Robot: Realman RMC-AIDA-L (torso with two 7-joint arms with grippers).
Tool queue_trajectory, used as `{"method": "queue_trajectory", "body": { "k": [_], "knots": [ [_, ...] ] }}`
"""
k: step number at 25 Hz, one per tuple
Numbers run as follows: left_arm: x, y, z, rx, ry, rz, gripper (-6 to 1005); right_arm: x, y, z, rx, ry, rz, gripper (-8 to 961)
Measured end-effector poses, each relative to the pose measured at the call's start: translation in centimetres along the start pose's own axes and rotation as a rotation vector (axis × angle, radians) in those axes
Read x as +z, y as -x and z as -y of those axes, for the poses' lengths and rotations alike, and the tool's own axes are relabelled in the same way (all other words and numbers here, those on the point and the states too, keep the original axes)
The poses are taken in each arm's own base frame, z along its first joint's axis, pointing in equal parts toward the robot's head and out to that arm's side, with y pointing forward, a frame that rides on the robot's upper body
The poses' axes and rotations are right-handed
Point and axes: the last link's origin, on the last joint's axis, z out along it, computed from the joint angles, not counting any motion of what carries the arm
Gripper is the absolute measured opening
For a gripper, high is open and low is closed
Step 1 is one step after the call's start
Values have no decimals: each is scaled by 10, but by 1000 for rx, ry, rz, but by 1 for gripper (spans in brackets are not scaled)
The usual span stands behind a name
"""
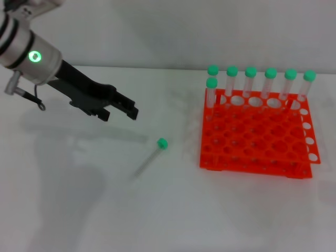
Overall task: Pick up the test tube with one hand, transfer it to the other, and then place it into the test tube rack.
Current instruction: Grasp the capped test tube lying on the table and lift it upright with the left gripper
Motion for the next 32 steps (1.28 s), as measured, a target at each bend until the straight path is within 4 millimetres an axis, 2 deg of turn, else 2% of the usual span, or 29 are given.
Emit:
{"method": "queue_trajectory", "body": {
  "k": [4,11,17,23,32],
  "knots": [
    [14,-3,-17,36,-72,87,875,1,-1,-1,2,1,-6,868],
    [46,3,-24,70,-237,188,876,-2,-5,0,15,-15,-25,867],
    [71,10,-38,140,-267,245,875,-4,-7,0,20,-18,-30,867],
    [85,12,-46,189,-314,277,876,-5,-9,-2,26,-16,-37,866],
    [96,12,-52,230,-307,274,795,-6,-11,-3,34,-21,-44,866]
  ]
}}
